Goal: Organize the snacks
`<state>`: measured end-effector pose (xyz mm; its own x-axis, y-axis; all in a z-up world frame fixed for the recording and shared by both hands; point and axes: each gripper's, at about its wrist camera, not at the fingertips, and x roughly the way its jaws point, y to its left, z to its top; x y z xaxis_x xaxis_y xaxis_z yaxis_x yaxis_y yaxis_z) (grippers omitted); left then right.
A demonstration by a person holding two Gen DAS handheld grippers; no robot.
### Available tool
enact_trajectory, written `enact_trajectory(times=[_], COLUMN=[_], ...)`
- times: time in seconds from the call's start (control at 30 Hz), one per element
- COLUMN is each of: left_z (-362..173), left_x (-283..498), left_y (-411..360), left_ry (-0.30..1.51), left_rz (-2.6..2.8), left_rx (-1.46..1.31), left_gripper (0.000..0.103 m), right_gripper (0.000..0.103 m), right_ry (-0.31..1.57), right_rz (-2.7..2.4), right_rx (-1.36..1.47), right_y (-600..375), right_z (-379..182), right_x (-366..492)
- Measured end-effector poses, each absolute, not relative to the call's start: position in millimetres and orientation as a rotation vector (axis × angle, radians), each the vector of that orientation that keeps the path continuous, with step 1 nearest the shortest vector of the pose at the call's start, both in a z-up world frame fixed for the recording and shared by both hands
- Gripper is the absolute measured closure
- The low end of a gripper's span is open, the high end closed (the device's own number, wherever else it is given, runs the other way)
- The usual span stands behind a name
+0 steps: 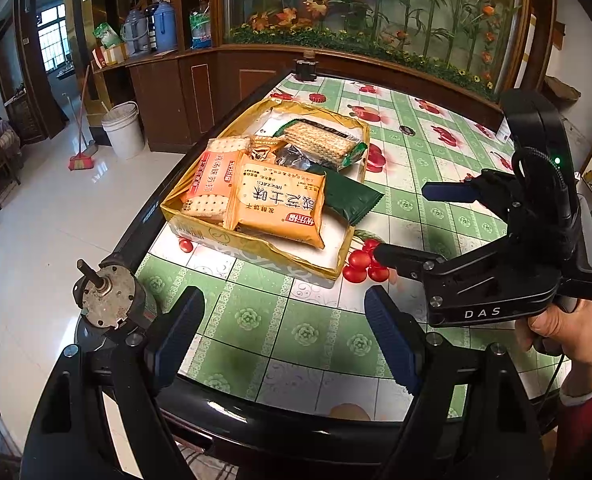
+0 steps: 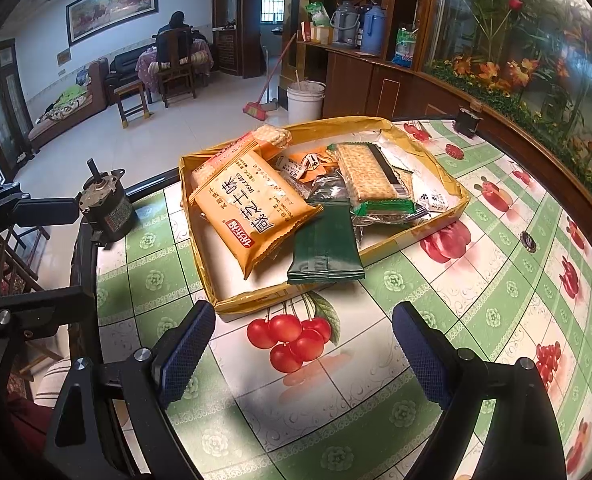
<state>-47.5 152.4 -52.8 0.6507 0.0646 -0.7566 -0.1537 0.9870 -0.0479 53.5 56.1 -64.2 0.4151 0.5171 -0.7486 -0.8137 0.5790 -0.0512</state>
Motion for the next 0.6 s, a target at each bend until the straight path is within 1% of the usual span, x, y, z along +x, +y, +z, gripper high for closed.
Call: enact_trajectory(times=[0.33,0.6], left_z=[-54.9,-55.1], left_x=[-47.3,-47.0], left_y=[152.9,155.6], left_ry=[0.849,0.872], left_rz=[0.173,0.128], left_rx=[-0.080,-0.115], left_gripper=[0.020,0.020], right_gripper=[0.012,0.012], right_ry=[0.753,0.751], right_rz=[0.872,0.878], right_rx=[-0.463,-0.482], right_y=[59.0,63.0], right_z=[-63.4,-64.1], right_x=[53.6,53.0])
